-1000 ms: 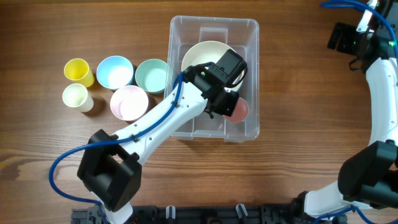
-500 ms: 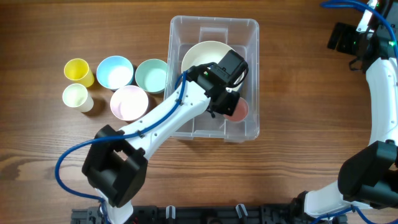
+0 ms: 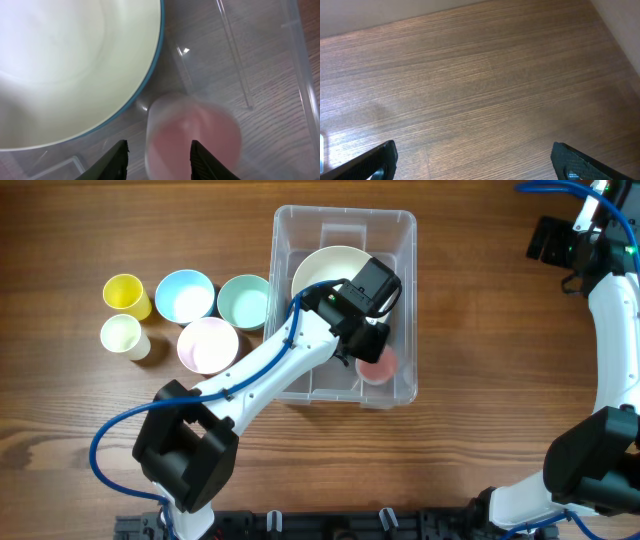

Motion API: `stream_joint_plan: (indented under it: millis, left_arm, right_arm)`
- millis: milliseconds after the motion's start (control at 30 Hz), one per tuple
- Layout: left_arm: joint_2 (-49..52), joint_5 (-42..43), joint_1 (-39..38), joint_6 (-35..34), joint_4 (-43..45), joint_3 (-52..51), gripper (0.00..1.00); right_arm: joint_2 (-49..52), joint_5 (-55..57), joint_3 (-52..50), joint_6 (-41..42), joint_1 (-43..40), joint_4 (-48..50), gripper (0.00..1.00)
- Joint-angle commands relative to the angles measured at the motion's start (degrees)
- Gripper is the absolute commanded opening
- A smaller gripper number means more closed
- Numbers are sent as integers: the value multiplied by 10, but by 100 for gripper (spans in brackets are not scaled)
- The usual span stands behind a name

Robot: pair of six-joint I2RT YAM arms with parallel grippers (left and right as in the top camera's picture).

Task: Pack container
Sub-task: 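Open the left gripper and withdraw it to the left edge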

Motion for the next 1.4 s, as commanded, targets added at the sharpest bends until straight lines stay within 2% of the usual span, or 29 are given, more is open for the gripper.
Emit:
stream_joint_plan:
  millis: [0,267,300,367,500,567,733,933,1100,1367]
  left_arm:
    - [-24,-10,19,3,-1,26,42]
    - [-101,-49,116,-5,-6,66,43]
    - [-122,-91,151,-21,-16,68,50]
    - [-141,-141,192,-35,-33,68,56]
    - [-173,-212,311,-62,-94,68,56]
    - [-179,-211,376,-77,-123,68,56]
    - [-175,-202,542,-164,-174,68,57]
    - [-172,-154,684,-167,-174,68,58]
    - [-172,-124,743,-166,-177,68,59]
    - [-172,-125,745,-164,-180,40,59]
  right_arm:
    - [1,-1,-6,-2,3,2,100]
    - [1,-1,-6,-2,3,2,100]
    - [1,-1,-6,-1,3,2,100]
    - [1,-1,-6,-1,3,1,100]
    - [1,-1,-6,-1,3,2,100]
    - [1,-1,-6,-2,3,2,100]
    - [1,-1,-6,-2,3,2,100]
    - [1,-1,-6,-2,3,2,100]
    - [1,-1,-6,-2,3,2,100]
    - [1,-1,-6,-2,3,2,100]
